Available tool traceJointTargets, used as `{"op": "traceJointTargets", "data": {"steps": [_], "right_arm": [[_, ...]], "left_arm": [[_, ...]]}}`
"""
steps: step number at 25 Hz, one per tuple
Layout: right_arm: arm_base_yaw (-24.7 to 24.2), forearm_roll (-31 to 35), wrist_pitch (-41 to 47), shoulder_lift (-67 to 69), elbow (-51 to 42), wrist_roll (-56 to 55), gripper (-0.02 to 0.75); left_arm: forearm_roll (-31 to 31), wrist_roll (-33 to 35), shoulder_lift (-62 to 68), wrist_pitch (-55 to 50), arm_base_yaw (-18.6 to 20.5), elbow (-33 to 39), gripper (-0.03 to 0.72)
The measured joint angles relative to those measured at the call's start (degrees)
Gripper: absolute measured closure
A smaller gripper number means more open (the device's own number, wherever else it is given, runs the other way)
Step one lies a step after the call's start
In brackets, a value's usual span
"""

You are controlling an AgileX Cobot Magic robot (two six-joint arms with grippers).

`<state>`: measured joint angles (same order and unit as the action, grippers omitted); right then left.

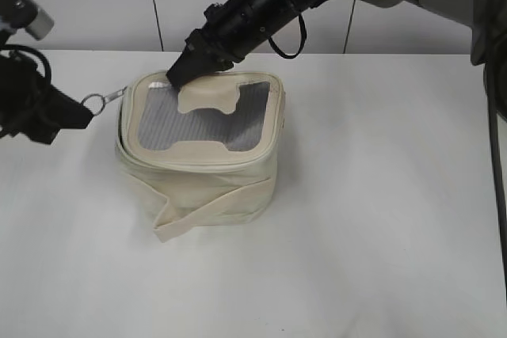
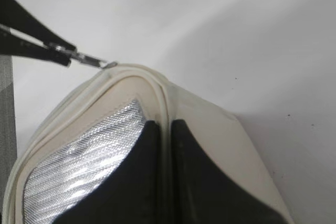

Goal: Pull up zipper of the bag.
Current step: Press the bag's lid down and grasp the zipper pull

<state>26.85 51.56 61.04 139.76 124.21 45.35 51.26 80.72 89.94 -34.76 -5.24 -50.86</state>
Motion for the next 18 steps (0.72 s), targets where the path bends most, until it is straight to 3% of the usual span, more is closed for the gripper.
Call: {"op": "traceJointTargets", "data": {"steps": [7,15,18], "right_arm": [[0.8,1.2,1.8,0.1,0.0,-1.2,0.693],[-0.2,-0.4,-1.7,0.1,0.0,-6.2,0.696],[-0.2,-0.5,-1.5,0.1,0.0,-5.8,0.696]], "left_arm": [[5.9,-0.7,-13.3,2.9,-0.1,16.5,0.697],[5.1,-4.0,-18.7,-7.0,0.1,19.5,0.697],[5.2,-4.2,-18.7,-4.2,-0.1,19.5,0.697]]}}
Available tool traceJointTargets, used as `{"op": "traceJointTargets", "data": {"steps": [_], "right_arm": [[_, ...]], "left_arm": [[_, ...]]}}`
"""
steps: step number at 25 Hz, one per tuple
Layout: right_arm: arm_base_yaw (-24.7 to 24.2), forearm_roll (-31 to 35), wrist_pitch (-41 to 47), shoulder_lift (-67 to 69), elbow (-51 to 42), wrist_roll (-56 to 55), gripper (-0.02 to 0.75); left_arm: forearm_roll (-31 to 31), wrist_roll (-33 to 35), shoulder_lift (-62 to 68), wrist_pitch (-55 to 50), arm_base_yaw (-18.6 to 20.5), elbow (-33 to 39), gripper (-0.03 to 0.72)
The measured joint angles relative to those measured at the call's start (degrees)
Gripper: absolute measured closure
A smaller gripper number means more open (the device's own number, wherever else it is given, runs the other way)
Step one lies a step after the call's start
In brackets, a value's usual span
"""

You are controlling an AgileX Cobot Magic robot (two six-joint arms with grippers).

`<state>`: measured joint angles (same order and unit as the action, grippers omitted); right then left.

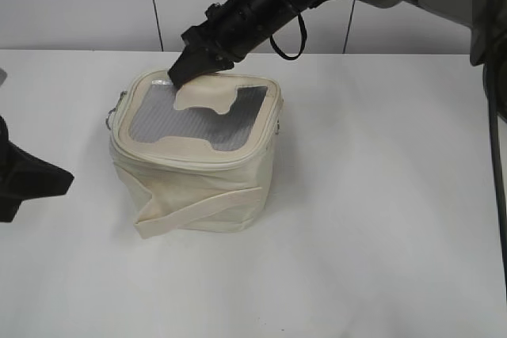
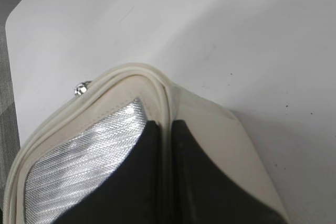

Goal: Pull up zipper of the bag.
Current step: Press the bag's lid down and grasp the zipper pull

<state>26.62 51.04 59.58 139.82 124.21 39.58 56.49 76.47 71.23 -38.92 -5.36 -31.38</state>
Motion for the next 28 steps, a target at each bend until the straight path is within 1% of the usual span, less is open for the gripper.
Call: {"op": "traceJointTargets", "data": {"steps": [2,3,4,6,8,9,10,11,15,17,21,25,28], "right_arm": [[0.0,0.0,0.3,0.0,0.0,0.9,0.696],[0.0,0.0,0.5,0.0,0.0,1.2,0.696],[0.0,0.0,0.6,0.0,0.0,1.5,0.696],[0.0,0.0,0.7,0.0,0.0,1.7,0.696],[0.0,0.0,0.7,0.0,0.0,1.9,0.696],[0.0,0.0,0.7,0.0,0.0,2.0,0.696],[0.0,0.0,0.7,0.0,0.0,2.1,0.696],[0.0,0.0,0.7,0.0,0.0,2.1,0.696],[0.0,0.0,0.7,0.0,0.0,2.3,0.696],[0.0,0.0,0.7,0.0,0.0,2.4,0.696],[0.0,0.0,0.8,0.0,0.0,2.4,0.696],[0.0,0.0,0.9,0.0,0.0,2.4,0.696],[0.0,0.0,0.9,0.0,0.0,2.4,0.696]], "left_arm": [[0.1,-0.1,0.0,5.9,0.0,0.0,0.697],[0.1,-0.1,0.0,9.2,0.0,0.0,0.682],[0.1,-0.1,0.0,12.9,0.0,-0.1,0.641],[0.1,-0.1,0.5,17.1,0.0,-0.9,0.499],[0.2,0.1,2.3,17.6,0.0,-2.9,0.317],[0.4,0.3,3.5,17.6,0.0,-3.8,0.273],[0.5,0.7,5.3,17.6,0.0,-5.0,0.249],[0.6,1.6,7.4,17.6,0.0,-6.2,0.25],[0.8,4.9,16.2,16.8,0.0,-11.3,0.3],[2.4,7.0,19.6,15.2,0.0,-13.4,0.308],[8.7,14.8,23.2,14.4,0.0,-15.2,0.313],[15.2,22.0,23.6,12.9,0.0,-15.4,0.313],[19.0,27.7,23.6,10.5,0.0,-15.4,0.313]]}}
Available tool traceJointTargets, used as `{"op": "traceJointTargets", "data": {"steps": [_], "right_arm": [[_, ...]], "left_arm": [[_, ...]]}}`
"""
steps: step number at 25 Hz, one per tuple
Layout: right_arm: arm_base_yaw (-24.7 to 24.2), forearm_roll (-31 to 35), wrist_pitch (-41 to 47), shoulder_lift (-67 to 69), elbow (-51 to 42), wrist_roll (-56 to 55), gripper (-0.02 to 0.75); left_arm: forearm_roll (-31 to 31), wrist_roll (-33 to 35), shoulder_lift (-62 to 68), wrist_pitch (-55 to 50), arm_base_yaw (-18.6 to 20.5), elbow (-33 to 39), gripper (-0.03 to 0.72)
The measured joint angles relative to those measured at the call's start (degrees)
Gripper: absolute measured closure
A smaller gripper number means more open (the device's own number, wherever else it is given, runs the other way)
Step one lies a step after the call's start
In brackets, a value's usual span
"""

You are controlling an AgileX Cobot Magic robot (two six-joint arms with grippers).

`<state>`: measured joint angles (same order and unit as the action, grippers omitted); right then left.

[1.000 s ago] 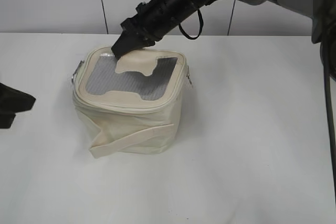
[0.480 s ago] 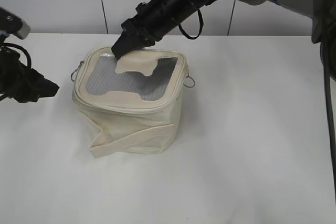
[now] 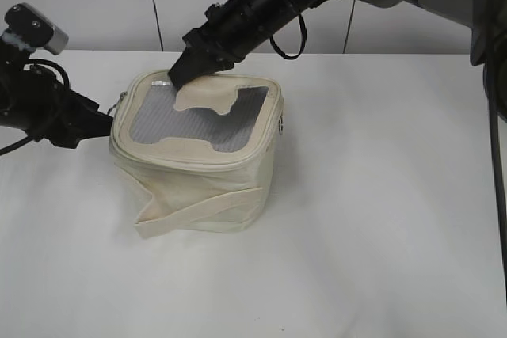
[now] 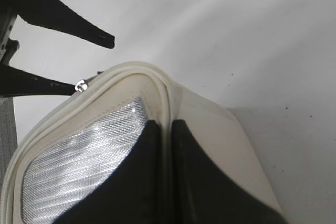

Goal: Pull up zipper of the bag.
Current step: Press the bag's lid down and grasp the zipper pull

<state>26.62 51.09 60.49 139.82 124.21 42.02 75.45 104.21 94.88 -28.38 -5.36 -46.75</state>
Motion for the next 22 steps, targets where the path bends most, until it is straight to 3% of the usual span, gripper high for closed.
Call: {"op": "traceJointTargets", "data": {"steps": [8,14,16,19,22], "right_arm": [[0.0,0.0,0.0,0.0,0.0,0.0,0.696],[-0.1,-0.1,0.1,0.0,0.0,0.0,0.696],[-0.1,-0.2,0.1,0.0,0.0,0.0,0.696],[-0.2,-0.5,0.0,0.0,0.0,0.0,0.696],[-0.3,-0.5,0.0,0.0,0.0,0.0,0.696]], "left_arm": [[2.8,2.8,2.4,-1.0,-0.1,-0.9,0.313],[5.4,6.4,3.1,1.0,-2.7,-2.6,0.336],[5.7,7.0,3.6,3.0,-4.2,-3.0,0.393],[6.4,7.2,4.1,6.2,-6.4,-3.1,0.616],[6.5,7.3,4.1,8.9,-7.1,-3.2,0.68]]}}
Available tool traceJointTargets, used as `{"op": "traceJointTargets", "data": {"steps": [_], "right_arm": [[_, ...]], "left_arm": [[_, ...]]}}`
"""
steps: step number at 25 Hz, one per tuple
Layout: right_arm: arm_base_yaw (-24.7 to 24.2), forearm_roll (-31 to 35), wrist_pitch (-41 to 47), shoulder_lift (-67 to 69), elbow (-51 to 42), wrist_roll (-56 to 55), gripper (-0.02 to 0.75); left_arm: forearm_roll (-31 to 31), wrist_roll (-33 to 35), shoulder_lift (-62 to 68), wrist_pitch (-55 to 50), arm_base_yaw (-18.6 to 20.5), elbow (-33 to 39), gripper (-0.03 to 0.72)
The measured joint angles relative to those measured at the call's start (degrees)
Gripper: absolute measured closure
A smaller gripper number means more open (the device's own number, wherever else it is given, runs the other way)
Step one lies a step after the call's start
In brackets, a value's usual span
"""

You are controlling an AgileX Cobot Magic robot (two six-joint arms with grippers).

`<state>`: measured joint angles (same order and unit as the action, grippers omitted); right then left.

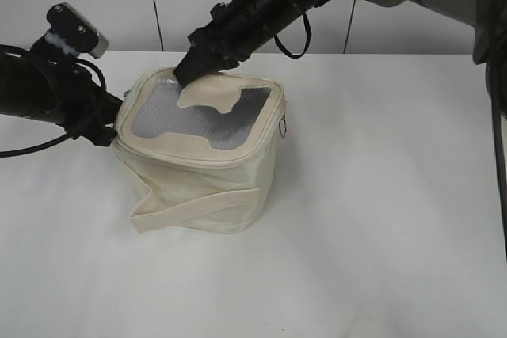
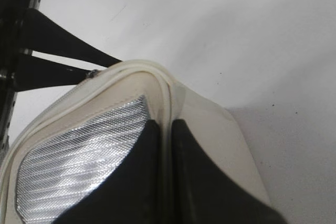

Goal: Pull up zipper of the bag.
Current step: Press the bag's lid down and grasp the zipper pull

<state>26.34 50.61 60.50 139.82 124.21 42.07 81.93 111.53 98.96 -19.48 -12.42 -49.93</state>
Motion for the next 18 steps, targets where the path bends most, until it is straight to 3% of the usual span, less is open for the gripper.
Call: {"op": "traceJointTargets", "data": {"steps": [6,18], "right_arm": [[0.0,0.0,-0.1,0.0,0.0,0.0,0.696],[0.4,0.7,0.0,0.0,0.0,-0.1,0.696]], "left_arm": [[-0.1,-0.3,-0.7,1.7,-0.3,0.6,0.69],[0.6,-1.2,-10.4,6.4,-0.8,8.8,0.69]]}}
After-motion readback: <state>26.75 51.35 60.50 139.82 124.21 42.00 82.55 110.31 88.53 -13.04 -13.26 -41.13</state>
